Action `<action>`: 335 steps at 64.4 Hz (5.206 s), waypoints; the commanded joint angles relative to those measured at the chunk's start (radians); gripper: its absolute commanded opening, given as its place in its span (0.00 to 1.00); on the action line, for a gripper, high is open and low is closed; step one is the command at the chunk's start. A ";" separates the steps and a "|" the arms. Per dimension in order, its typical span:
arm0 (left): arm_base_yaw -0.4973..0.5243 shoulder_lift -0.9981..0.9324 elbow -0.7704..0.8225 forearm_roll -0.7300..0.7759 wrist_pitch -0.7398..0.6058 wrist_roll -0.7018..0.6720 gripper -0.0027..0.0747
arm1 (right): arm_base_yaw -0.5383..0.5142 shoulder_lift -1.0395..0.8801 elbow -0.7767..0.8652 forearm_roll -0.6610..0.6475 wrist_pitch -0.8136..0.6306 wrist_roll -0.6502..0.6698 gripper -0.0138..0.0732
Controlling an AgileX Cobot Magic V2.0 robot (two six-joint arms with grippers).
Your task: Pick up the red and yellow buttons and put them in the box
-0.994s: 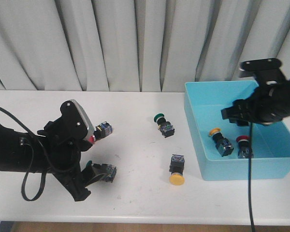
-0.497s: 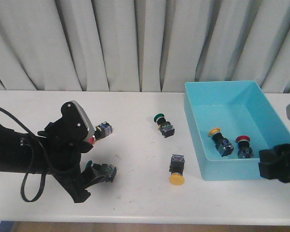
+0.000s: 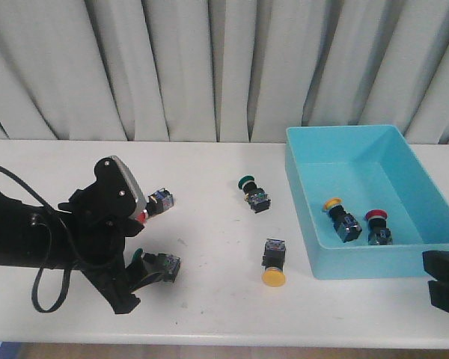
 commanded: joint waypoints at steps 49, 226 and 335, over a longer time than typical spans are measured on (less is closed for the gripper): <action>0.000 -0.029 -0.026 -0.035 -0.023 -0.011 0.13 | 0.000 -0.005 -0.026 0.006 -0.059 -0.001 0.15; 0.395 -1.443 0.892 0.799 -0.500 -1.267 0.02 | 0.000 -0.006 -0.026 0.009 -0.007 0.000 0.15; 0.395 -1.443 0.891 0.873 -0.547 -1.221 0.02 | 0.000 -0.006 -0.026 0.009 -0.003 0.000 0.15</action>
